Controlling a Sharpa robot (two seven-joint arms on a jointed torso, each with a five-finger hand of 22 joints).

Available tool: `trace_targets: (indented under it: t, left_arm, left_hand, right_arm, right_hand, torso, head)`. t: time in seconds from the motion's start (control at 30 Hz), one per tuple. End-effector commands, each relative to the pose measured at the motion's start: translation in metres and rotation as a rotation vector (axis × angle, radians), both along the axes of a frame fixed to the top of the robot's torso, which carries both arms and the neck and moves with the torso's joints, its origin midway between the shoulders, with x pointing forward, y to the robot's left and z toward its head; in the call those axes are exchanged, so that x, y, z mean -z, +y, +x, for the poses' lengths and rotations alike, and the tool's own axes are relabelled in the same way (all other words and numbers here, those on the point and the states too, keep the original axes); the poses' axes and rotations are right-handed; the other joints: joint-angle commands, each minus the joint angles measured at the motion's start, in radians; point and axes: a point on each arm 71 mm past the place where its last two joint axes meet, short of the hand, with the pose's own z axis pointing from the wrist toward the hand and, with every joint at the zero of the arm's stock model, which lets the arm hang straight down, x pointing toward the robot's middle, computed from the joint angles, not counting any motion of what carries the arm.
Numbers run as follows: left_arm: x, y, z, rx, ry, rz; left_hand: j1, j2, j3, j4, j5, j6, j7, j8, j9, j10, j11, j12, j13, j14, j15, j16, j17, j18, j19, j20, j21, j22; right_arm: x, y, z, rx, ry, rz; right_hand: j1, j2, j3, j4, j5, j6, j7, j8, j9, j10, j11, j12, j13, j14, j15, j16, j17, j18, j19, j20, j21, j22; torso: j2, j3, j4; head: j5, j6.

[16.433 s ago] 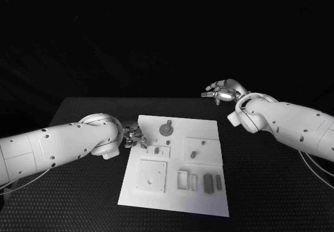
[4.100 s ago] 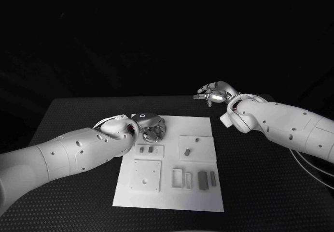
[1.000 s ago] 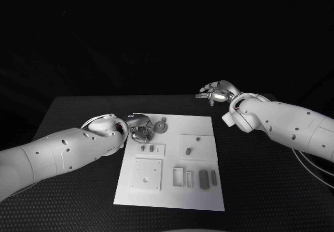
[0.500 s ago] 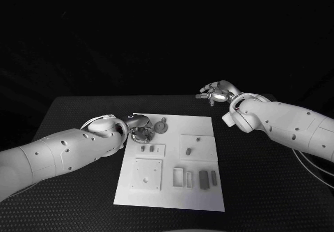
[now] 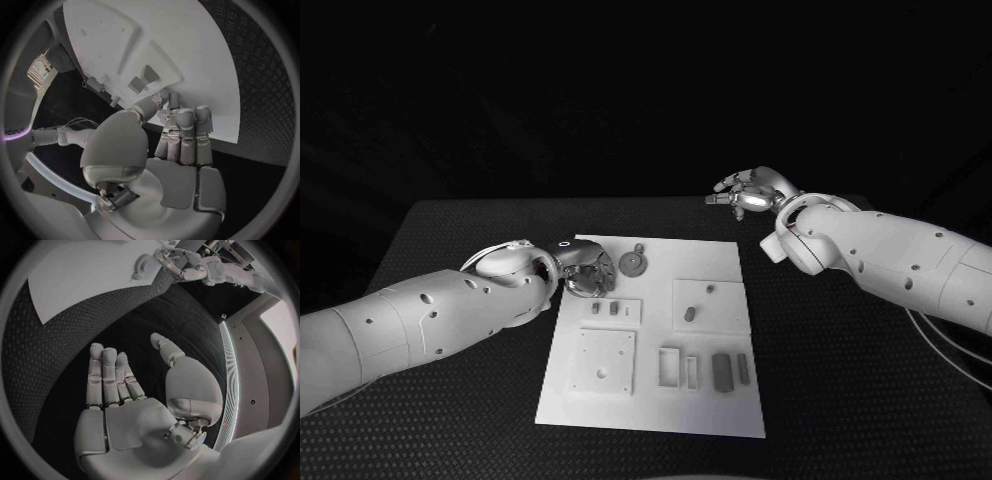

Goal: Assemble the parts on the task board

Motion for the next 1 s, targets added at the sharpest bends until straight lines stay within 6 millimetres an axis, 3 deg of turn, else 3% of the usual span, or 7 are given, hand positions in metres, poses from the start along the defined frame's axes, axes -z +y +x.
trace_targets:
  t: [0.03,0.2,0.43,0.63,0.7,0.83,1.0]
  left_arm:
    - [0.002,0.004,0.000,-0.017,0.001,0.006]
    - [0.001,0.010,0.003,-0.030,-0.010,0.003]
    - [-0.011,0.033,0.015,-0.213,0.072,-0.218]
    - [-0.029,0.051,0.022,-0.383,0.210,-0.518]
    - [-0.035,0.056,0.022,-0.395,0.211,-0.560]
    - [-0.046,0.064,0.019,-0.402,0.215,-0.665]
    - [-0.055,0.068,0.011,-0.382,0.270,-0.837]
  left_hand:
    - [0.001,-0.006,0.000,-0.003,-0.006,-0.008,0.002,-0.007,-0.002,0.006,0.000,-0.005,0.001,0.005,-0.003,0.004,-0.002,0.006,0.007,-0.053,0.001,0.012]
    - [0.003,-0.008,0.000,-0.003,-0.006,-0.011,0.004,-0.007,-0.003,0.005,0.001,-0.007,0.002,0.005,-0.003,0.003,-0.002,0.006,0.007,-0.053,0.001,0.012]
    - [-0.007,-0.013,0.003,0.011,-0.003,0.024,0.023,0.018,0.004,-0.020,0.015,-0.026,0.000,-0.028,0.012,-0.027,-0.020,0.001,-0.015,-0.042,-0.018,0.007]
    - [-0.017,-0.014,0.035,0.018,-0.006,0.046,0.030,0.045,0.017,-0.038,0.033,-0.041,0.007,-0.107,0.034,-0.182,-0.100,-0.026,-0.096,-0.015,-0.112,-0.032]
    - [-0.030,-0.018,0.026,0.019,-0.018,0.040,0.032,0.047,0.019,-0.047,0.039,-0.047,0.008,-0.111,0.041,-0.220,-0.118,-0.032,-0.106,-0.010,-0.133,-0.042]
    - [-0.060,-0.022,-0.012,0.017,-0.022,0.028,0.037,0.049,0.021,-0.068,0.052,-0.059,0.007,-0.121,0.054,-0.284,-0.143,-0.039,-0.126,0.001,-0.170,-0.057]
    - [-0.077,-0.023,-0.041,0.018,-0.027,0.018,0.040,0.052,0.023,-0.094,0.066,-0.062,0.004,-0.144,0.073,-0.366,-0.167,-0.047,-0.155,0.019,-0.217,-0.073]
  right_arm:
    - [0.000,0.000,0.000,-0.013,0.002,-0.004]
    - [0.001,-0.001,-0.001,-0.027,0.010,-0.024]
    - [0.008,0.005,-0.011,-0.183,0.047,-0.155]
    - [0.015,0.002,-0.022,-0.258,0.052,-0.277]
    - [0.017,0.001,-0.026,-0.268,0.043,-0.319]
    - [0.020,-0.001,-0.035,-0.295,0.009,-0.407]
    - [0.027,0.005,-0.047,-0.347,-0.053,-0.551]
  right_hand:
    - [-0.006,-0.001,-0.005,-0.002,0.003,-0.007,0.046,0.001,-0.002,-0.009,0.000,0.004,-0.001,-0.007,0.000,0.004,-0.002,0.014,0.000,0.008,-0.004,0.020]
    - [-0.001,0.001,-0.004,-0.007,0.001,-0.008,0.047,0.002,-0.002,-0.009,0.000,0.005,-0.003,-0.008,0.001,0.005,-0.003,0.014,-0.001,0.008,-0.004,0.020]
    - [0.109,0.024,0.090,-0.051,-0.086,0.024,0.037,0.024,-0.008,-0.009,-0.007,-0.020,-0.037,-0.001,-0.006,0.011,-0.018,0.014,0.018,0.006,-0.006,0.016]
    - [0.152,0.011,0.198,-0.041,-0.173,0.077,0.024,0.053,-0.013,-0.011,-0.003,-0.322,-0.244,0.037,-0.001,-0.008,-0.068,0.014,0.050,-0.001,-0.019,0.012]
    - [0.160,0.010,0.222,-0.041,-0.189,0.088,0.020,0.060,-0.018,0.068,0.007,-0.483,-0.369,0.060,0.012,-0.002,-0.085,0.014,0.073,-0.010,-0.017,0.013]
    - [0.194,-0.005,0.277,-0.021,-0.262,0.116,0.010,0.073,-0.028,0.178,0.004,-0.673,-0.511,0.120,0.001,0.017,-0.113,0.014,0.130,-0.030,-0.009,0.013]
    - [0.223,-0.016,0.320,-0.010,-0.305,0.173,-0.015,0.100,-0.029,0.306,-0.015,-0.796,-0.586,0.170,-0.019,0.011,-0.146,0.014,0.169,-0.048,-0.014,0.009]
  torso:
    - [0.000,0.0007,-0.0004]
    - [0.000,0.0010,-0.0008]
    - [0.000,0.0016,-0.0015]
    - [0.000,0.0013,-0.0002]
    - [-0.001,0.0015,0.0000]
    - [0.000,0.0017,-0.0006]
    - [-0.001,0.0021,0.0008]
  head:
    - [-0.001,0.000]
    - [-0.002,0.001]
    - [-0.016,0.014]
    - [-0.025,0.021]
    - [-0.027,0.022]
    - [-0.031,0.024]
    - [-0.031,0.027]
